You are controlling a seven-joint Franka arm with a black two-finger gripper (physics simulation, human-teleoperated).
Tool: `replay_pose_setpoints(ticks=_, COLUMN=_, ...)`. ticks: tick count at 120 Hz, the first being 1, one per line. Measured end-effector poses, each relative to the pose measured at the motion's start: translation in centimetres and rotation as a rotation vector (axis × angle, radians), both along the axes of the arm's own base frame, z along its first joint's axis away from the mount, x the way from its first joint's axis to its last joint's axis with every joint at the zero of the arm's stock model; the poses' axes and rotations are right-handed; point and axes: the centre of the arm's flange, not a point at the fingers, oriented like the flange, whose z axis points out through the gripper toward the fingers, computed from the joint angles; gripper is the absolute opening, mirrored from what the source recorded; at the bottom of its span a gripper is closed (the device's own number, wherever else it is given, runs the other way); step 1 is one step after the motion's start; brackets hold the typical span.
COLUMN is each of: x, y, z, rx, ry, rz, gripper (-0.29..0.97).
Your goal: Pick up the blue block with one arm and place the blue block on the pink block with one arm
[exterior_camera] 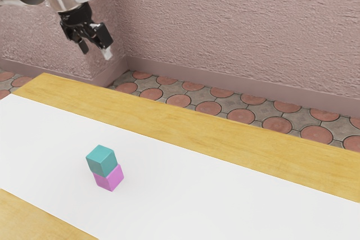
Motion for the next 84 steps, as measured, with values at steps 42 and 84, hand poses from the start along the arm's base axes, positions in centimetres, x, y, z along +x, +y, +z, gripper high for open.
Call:
replay_pose_setpoints(ticks=42, x=-1.8, y=3.0, z=4.1, rx=-0.032, ry=0.08, rz=0.019, gripper=0.66)
replay_pose_setpoints(ticks=84, x=-2.3, y=3.5, z=3.7, rx=-0.034, ry=0.12, rz=0.005, gripper=0.66)
